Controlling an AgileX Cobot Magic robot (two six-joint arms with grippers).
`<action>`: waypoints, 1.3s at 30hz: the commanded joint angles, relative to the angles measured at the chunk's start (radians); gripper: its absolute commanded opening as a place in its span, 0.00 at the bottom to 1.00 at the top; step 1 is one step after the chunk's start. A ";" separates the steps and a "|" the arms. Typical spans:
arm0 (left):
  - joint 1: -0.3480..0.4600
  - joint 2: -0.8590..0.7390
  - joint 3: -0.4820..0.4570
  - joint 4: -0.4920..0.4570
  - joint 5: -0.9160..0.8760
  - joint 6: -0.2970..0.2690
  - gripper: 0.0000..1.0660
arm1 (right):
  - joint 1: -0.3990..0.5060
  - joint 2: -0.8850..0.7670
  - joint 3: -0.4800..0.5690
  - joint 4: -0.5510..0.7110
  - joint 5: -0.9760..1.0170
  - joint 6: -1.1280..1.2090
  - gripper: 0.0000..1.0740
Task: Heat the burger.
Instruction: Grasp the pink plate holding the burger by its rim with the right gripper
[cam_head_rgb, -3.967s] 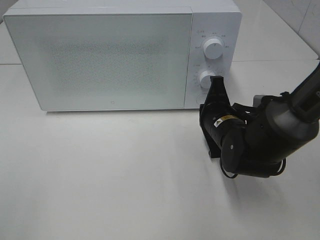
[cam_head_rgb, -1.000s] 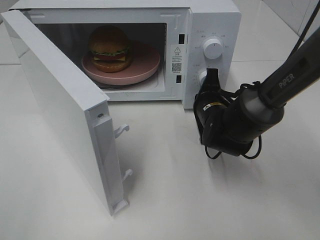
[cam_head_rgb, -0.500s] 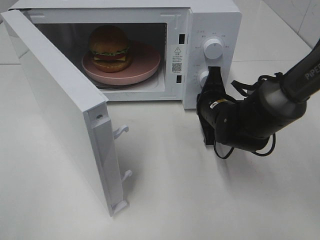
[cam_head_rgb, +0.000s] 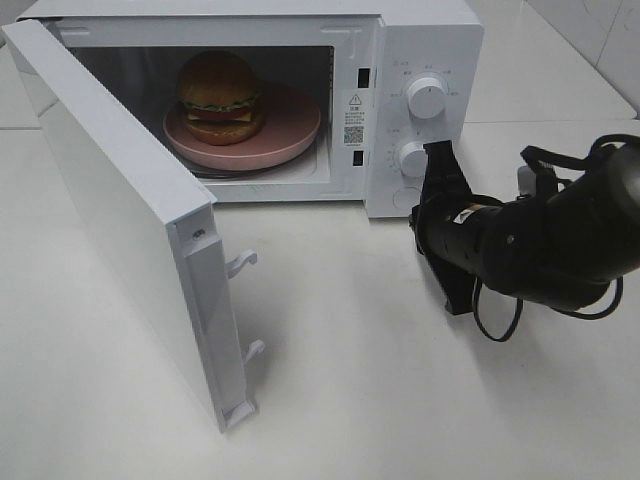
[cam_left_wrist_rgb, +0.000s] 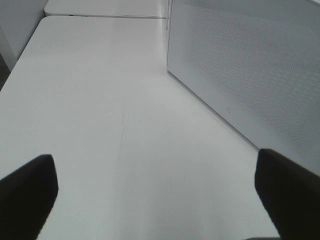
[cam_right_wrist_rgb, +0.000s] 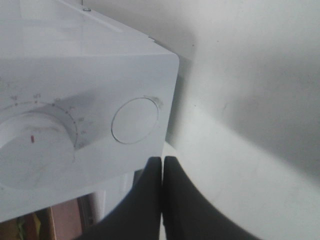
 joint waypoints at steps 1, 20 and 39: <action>0.000 -0.005 0.004 -0.003 -0.011 -0.004 0.94 | -0.003 -0.079 0.037 -0.008 0.103 -0.161 0.00; 0.000 -0.005 0.004 -0.003 -0.011 -0.004 0.94 | -0.128 -0.270 0.041 -0.010 0.599 -1.061 0.00; 0.000 -0.005 0.004 -0.003 -0.011 -0.004 0.94 | -0.184 -0.312 -0.216 -0.485 1.273 -1.396 0.00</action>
